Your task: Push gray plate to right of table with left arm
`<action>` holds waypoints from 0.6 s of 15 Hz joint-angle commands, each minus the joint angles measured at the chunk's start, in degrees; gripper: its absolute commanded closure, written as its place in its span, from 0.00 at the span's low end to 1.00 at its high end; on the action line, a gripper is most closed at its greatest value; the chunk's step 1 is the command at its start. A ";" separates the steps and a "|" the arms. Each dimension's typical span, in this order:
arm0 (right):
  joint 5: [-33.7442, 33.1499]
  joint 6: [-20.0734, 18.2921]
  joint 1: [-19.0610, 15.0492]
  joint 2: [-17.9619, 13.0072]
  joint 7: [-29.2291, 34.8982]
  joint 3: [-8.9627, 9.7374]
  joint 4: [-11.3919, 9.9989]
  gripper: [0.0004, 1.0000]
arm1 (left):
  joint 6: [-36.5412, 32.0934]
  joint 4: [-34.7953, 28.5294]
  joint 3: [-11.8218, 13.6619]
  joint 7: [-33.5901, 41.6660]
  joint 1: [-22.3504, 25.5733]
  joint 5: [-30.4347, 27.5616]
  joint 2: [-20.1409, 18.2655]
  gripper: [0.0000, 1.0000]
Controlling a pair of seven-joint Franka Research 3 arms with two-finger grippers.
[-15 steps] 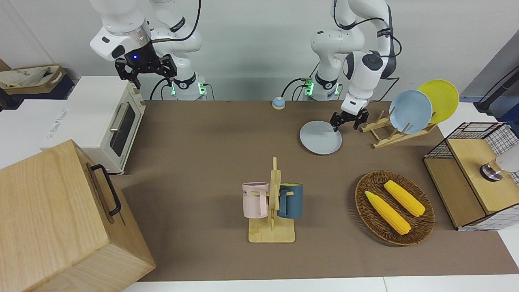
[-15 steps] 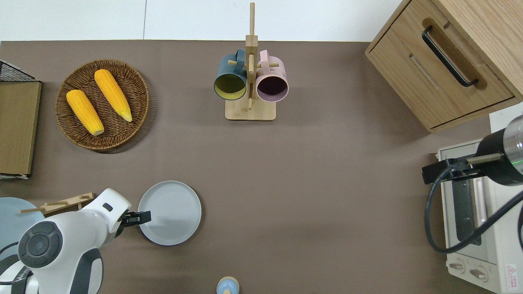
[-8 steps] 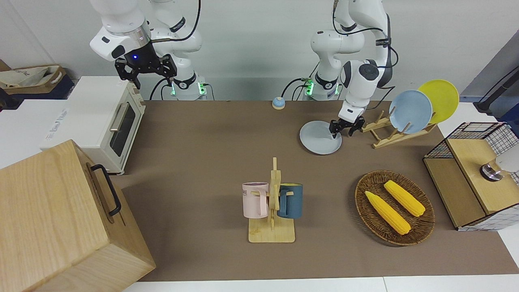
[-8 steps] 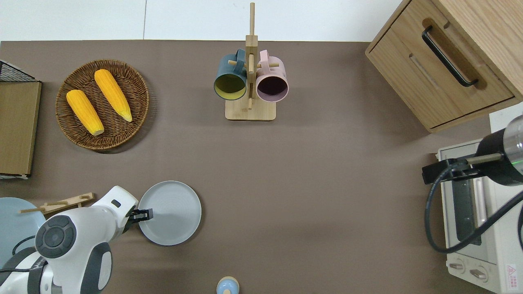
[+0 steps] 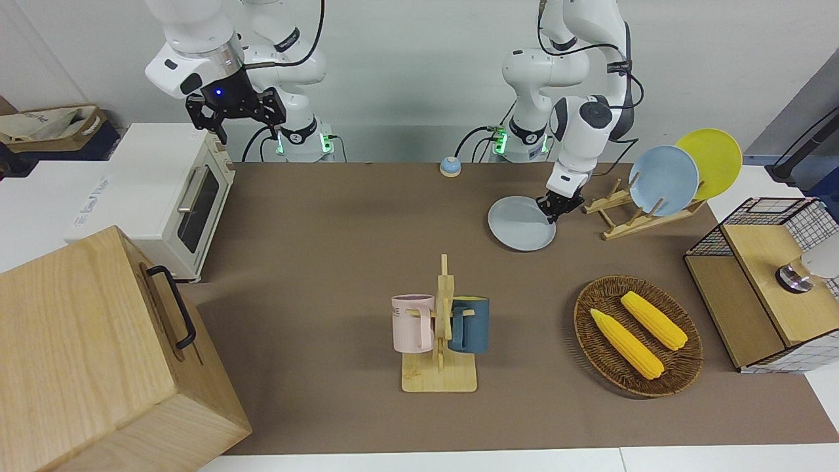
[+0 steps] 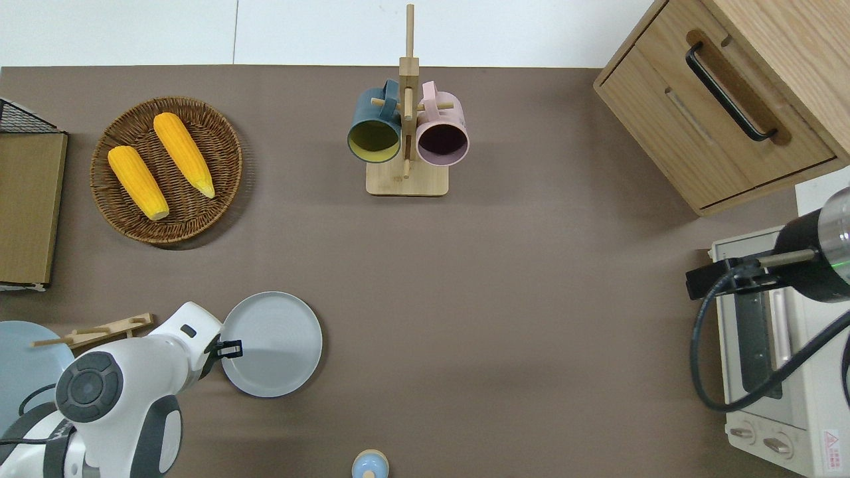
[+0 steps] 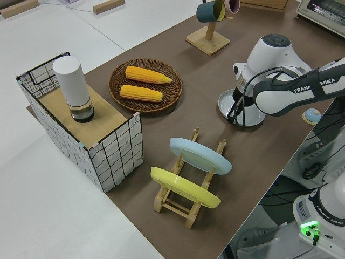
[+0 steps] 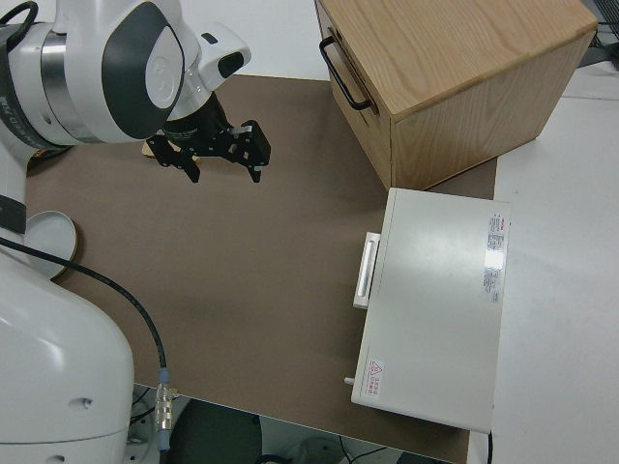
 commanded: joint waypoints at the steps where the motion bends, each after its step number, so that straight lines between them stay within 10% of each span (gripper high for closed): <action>1: 0.25 -0.90 -1.16 -0.14 0.66 0.93 0.53 0.02 | 1.25 -0.70 0.44 -0.58 -0.66 -0.54 0.49 1.00; 9: 0.25 -0.90 -1.16 -0.14 0.66 0.93 0.53 0.02 | 1.08 -0.08 0.09 -2.07 -0.75 -0.54 1.37 1.00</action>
